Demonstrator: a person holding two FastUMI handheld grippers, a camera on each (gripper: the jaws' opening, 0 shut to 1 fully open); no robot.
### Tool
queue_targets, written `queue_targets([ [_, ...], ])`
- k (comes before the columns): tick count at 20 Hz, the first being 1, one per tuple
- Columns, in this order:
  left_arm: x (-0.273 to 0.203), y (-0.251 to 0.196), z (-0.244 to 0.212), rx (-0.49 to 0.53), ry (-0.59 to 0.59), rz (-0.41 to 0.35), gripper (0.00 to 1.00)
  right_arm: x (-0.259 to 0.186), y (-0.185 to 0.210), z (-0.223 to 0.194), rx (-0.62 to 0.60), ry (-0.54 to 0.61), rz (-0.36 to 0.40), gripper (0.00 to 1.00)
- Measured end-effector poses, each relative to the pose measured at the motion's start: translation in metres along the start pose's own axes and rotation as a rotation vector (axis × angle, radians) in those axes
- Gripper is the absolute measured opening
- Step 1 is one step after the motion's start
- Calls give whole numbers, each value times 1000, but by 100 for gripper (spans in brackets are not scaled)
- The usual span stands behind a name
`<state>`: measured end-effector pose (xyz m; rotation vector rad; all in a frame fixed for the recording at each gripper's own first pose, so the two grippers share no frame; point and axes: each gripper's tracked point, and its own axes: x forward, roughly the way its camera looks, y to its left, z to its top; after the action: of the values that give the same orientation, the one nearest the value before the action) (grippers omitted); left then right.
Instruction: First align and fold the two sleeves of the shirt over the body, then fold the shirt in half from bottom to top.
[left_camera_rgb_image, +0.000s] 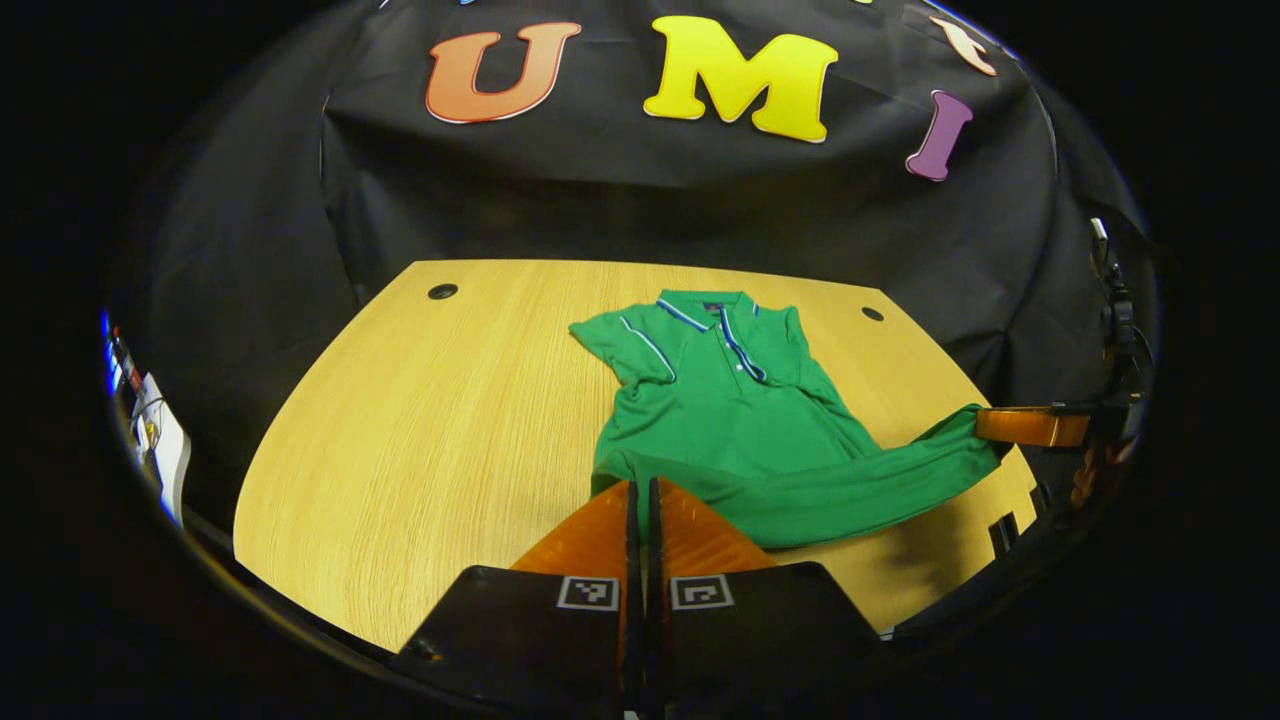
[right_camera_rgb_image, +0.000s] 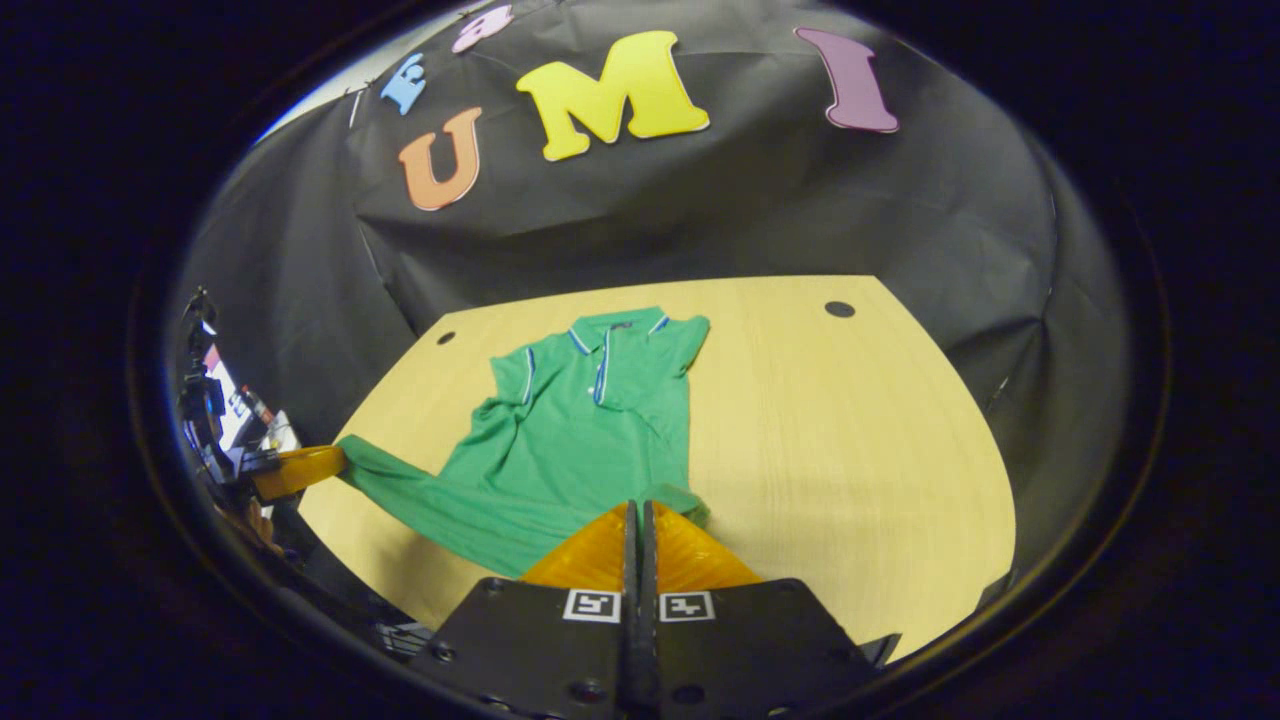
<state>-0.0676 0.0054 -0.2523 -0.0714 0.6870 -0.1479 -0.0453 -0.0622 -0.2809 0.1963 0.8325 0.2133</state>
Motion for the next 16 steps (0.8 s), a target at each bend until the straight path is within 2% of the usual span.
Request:
queue_targets([
  [8,38,1,65,3,-80,3,6,33,-1,77,-19,-52,-10,0],
  [16,110,11,122,-9,-112,-15,6,99,3,152,-36,-82,16,0],
])
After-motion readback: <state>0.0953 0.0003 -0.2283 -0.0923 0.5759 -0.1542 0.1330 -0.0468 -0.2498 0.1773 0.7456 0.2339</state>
